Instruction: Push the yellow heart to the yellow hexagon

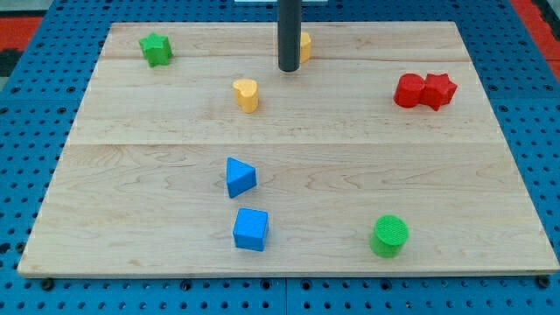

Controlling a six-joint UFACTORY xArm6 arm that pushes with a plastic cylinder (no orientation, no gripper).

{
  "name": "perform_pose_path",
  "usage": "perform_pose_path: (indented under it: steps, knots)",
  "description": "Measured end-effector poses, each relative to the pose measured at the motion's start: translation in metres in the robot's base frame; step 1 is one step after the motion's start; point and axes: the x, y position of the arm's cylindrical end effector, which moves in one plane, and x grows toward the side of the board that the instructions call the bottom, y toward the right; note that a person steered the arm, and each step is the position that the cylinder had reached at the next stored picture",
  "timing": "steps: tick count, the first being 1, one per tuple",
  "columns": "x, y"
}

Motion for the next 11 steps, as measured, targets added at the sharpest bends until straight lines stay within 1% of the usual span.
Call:
perform_pose_path:
  steps: [2, 3, 4, 5, 6, 7, 8, 9, 10, 11]
  knots:
    - [0.052, 0.048]
    - [0.097, 0.120]
    - [0.101, 0.179]
    - [0.114, 0.080]
    - [0.112, -0.035]
    - [0.098, -0.096]
    - [0.039, -0.020]
    - [0.000, 0.037]
    - [0.046, -0.019]
    - [0.039, -0.082]
